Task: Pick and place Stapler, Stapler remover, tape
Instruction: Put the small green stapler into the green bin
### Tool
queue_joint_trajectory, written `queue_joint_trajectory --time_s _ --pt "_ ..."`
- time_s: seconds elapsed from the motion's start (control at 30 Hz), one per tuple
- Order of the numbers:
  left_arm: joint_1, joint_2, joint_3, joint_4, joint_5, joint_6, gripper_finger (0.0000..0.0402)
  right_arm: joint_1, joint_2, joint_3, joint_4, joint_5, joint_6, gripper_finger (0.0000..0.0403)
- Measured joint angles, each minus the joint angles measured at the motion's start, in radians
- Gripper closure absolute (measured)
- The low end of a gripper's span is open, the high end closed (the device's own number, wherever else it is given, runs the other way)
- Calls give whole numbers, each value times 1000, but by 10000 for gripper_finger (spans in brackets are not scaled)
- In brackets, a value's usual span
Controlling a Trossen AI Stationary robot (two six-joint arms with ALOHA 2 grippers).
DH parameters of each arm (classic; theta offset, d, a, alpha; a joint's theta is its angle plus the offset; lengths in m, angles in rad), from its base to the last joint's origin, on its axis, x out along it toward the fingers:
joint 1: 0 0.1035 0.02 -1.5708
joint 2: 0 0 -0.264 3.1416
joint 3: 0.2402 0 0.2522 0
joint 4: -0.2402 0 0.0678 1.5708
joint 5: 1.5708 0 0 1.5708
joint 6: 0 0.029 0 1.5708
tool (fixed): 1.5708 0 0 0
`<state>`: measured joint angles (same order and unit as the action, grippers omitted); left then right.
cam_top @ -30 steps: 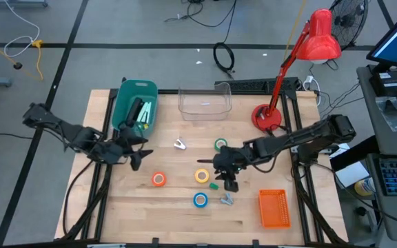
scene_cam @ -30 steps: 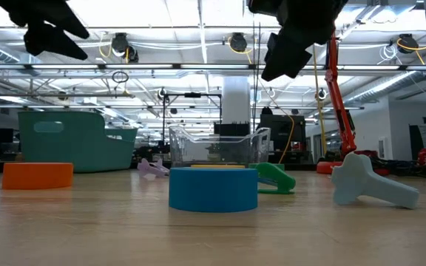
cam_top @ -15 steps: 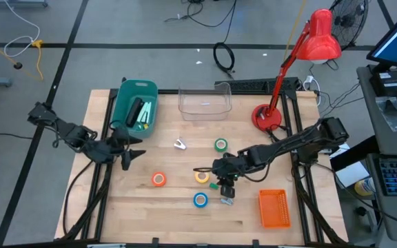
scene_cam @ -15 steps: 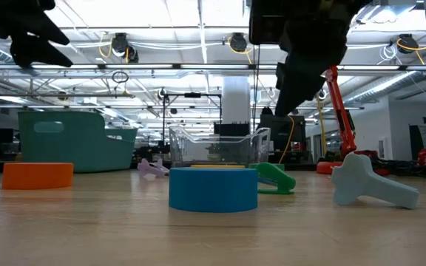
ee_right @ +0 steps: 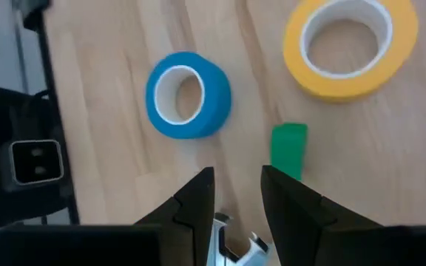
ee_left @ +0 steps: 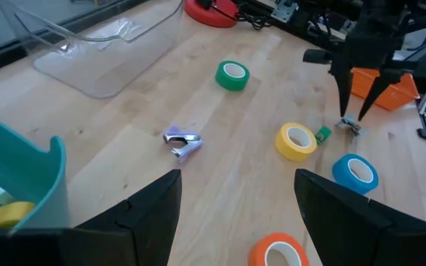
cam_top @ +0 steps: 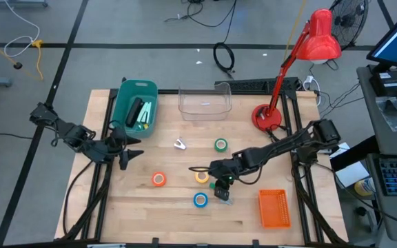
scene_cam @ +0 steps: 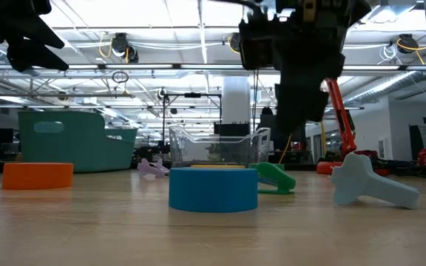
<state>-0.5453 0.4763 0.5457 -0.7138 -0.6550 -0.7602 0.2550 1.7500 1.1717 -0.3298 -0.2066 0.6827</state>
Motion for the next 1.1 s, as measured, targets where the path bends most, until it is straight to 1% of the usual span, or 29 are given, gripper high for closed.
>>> queue_joint_trajectory --time_s 0.17,0.3,0.53,0.73,0.83,0.93,1.0,1.07,1.1 --pt "1 0 0 -1 24 0 135 0 11 -1 -23 2 13 297" --pt "1 0 0 0 29 0 135 0 11 -1 7 52 13 297" --pt "1 0 0 0 32 3 135 -6 11 -1 90 46 13 298" --pt "1 0 0 -1 50 6 135 -6 10 -1 122 43 20 298" --pt "1 0 0 -1 52 6 135 -14 10 -1 120 14 13 296" --pt "1 0 0 -1 52 6 135 -22 10 -1 117 -13 21 285" --pt "1 0 0 -1 52 6 135 -26 10 -1 116 -31 27 267" --pt "1 0 0 -1 52 6 135 -26 10 -1 111 -21 31 242" --pt "1 0 0 -1 52 6 135 -26 10 -1 102 1 40 230"
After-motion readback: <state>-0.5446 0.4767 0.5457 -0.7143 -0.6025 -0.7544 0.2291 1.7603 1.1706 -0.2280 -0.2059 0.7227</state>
